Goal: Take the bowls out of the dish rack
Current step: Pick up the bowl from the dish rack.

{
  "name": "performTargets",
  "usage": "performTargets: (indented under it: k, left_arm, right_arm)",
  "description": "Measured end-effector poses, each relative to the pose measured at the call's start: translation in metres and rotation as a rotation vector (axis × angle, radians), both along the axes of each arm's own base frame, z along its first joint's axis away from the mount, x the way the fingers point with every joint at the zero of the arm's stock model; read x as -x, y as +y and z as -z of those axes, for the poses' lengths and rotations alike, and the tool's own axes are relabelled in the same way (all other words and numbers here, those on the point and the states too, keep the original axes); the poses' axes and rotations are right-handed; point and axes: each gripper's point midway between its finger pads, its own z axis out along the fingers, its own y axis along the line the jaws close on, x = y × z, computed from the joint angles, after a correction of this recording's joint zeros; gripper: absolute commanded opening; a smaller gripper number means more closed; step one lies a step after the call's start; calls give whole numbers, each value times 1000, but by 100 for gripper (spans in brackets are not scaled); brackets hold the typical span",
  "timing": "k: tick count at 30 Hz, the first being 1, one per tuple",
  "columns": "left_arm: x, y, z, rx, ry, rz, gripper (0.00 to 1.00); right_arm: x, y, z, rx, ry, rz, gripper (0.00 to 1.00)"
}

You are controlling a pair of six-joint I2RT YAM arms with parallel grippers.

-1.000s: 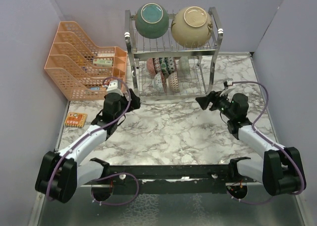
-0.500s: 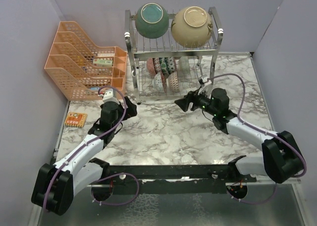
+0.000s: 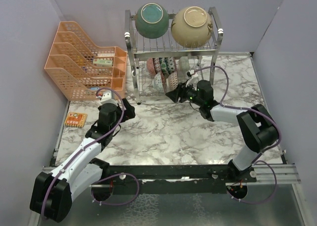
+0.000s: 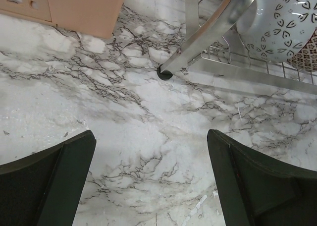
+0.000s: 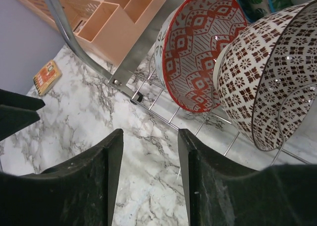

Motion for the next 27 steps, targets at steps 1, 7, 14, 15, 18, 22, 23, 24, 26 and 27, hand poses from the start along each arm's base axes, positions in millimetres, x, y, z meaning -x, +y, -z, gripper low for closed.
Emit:
performTargets:
  k: [1,7,14,15,18,22,23,24,26,27]
  left_arm:
    - [1,1,-1,-1,0,0,98]
    - [5,2,-2,-3,1,0,98]
    - [10,4,7,-10,20,1,98]
    - [10,4,7,-11,23,1,98]
    - [11,4,8,-12,25,0,97]
    - [11,4,8,-12,25,0,97]
    - [11,4,8,-12,26,0,97]
    - [11,5,8,-12,26,0,97]
    - [11,5,8,-12,26,-1,97]
    - [11,5,8,-13,26,-3,97]
  right_arm:
    - [-2,3,2,-5,-5,-3,51]
    - [-8,20,12,-32,-40,-13,54]
    - [-27,36,-6,-41,-124,-3,59]
    - [-30,37,-8,-40,-137,1,59]
    - [-38,40,-14,-31,-170,13,59]
    - [-48,45,-14,-14,-189,24,59]
    - [-51,46,-13,-10,-189,24,58]
    - [-53,47,-11,-5,-190,24,57]
    - [-57,50,-6,2,-185,23,56]
    - [-58,51,-3,6,-180,23,55]
